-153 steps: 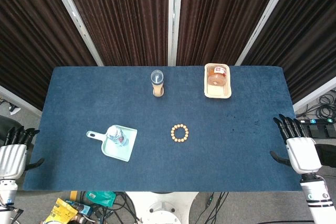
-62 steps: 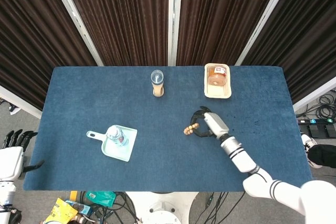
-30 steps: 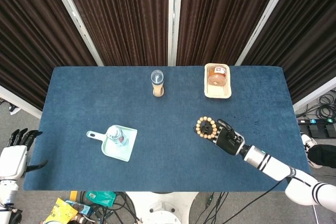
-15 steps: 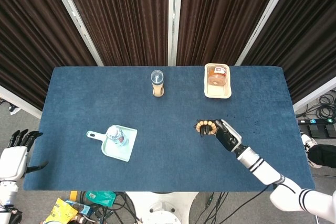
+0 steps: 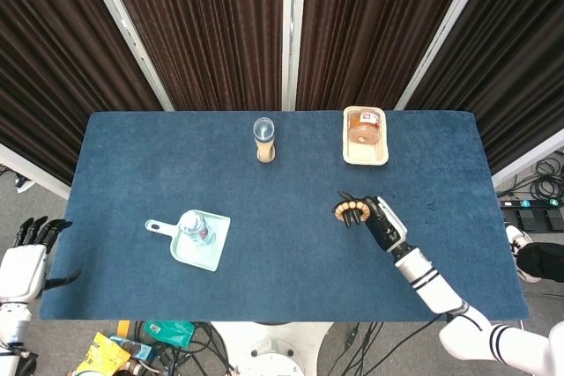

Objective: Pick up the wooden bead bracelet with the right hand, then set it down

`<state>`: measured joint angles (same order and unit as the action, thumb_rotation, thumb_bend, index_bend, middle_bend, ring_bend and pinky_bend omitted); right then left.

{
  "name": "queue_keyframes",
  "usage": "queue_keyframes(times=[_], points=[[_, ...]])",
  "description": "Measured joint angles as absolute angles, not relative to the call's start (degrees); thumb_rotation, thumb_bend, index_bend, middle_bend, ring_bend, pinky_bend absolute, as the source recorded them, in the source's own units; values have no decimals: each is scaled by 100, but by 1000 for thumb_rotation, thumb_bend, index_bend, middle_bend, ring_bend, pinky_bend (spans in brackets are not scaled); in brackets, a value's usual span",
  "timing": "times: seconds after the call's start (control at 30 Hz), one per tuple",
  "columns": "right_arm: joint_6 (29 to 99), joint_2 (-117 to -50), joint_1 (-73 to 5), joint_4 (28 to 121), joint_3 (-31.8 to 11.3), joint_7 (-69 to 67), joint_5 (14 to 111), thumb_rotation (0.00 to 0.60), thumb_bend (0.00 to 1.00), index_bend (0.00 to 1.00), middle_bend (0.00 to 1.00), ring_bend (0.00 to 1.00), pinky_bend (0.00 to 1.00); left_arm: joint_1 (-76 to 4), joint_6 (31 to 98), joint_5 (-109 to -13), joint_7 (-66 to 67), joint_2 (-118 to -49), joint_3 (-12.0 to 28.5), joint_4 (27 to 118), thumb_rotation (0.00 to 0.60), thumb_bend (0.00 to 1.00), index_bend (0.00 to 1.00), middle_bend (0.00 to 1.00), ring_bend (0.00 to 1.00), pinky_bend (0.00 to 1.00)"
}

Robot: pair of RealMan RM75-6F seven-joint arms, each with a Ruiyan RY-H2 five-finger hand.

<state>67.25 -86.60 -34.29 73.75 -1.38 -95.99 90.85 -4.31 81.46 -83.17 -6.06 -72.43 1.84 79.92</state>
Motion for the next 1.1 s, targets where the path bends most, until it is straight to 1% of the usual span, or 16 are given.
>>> queue_keyframes(times=[0.13, 0.23, 0.3, 0.4, 0.5, 0.6, 0.77, 0.83, 0.93, 1.1], points=[[6707, -8665, -3434, 7361, -160, -9632, 9074, 134, 455, 754, 676, 370, 0, -453, 8105, -8303, -596, -7247, 189, 7986, 600, 35, 189, 157, 57, 20], [6669, -8681, -3441, 7345, -179, -9591, 9044, 137, 555, 754, 676, 370, 0, -463, 8081, -8282, -602, -7252, 194, 7972, 600, 35, 189, 157, 57, 21], [6650, -8692, -3444, 7333, -190, -9568, 9031, 160, 593, 758, 676, 370, 0, -470, 8061, -8270, -595, -7255, 196, 7965, 600, 35, 189, 157, 57, 20], [6646, -8706, -3450, 7304, -209, -9537, 9031, 222, 588, 762, 676, 370, 0, -485, 8042, -8262, -590, -7258, 201, 7958, 600, 35, 189, 157, 57, 21], [6668, -8711, -3448, 7274, -210, -9500, 9053, 256, 525, 762, 676, 369, 0, -493, 8032, -8252, -591, -7264, 207, 7947, 600, 34, 189, 157, 57, 20], [6706, -8714, -3430, 7249, -202, -9491, 9077, 261, 476, 762, 678, 370, 0, -497, 8024, -8251, -582, -7268, 205, 7939, 600, 35, 189, 157, 57, 21], [6714, -8699, -3417, 7250, -228, -9522, 9045, 254, 472, 762, 678, 370, 0, -505, 8022, -8255, -587, -7274, 203, 7928, 600, 34, 188, 157, 57, 20], [6706, -8689, -3422, 7266, -240, -9566, 9039, 239, 513, 763, 678, 370, 0, -509, 8018, -8254, -585, -7271, 204, 7930, 600, 35, 188, 157, 57, 20], [6674, -8680, -3441, 7287, -259, -9622, 9030, 217, 611, 763, 678, 370, 0, -512, 8020, -8252, -581, -7269, 206, 7935, 600, 35, 188, 157, 57, 20], [6639, -8676, -3462, 7302, -285, -9783, 9012, 214, 733, 755, 678, 370, 0, -515, 8018, -8245, -575, -7260, 208, 7946, 600, 34, 188, 157, 57, 21]])
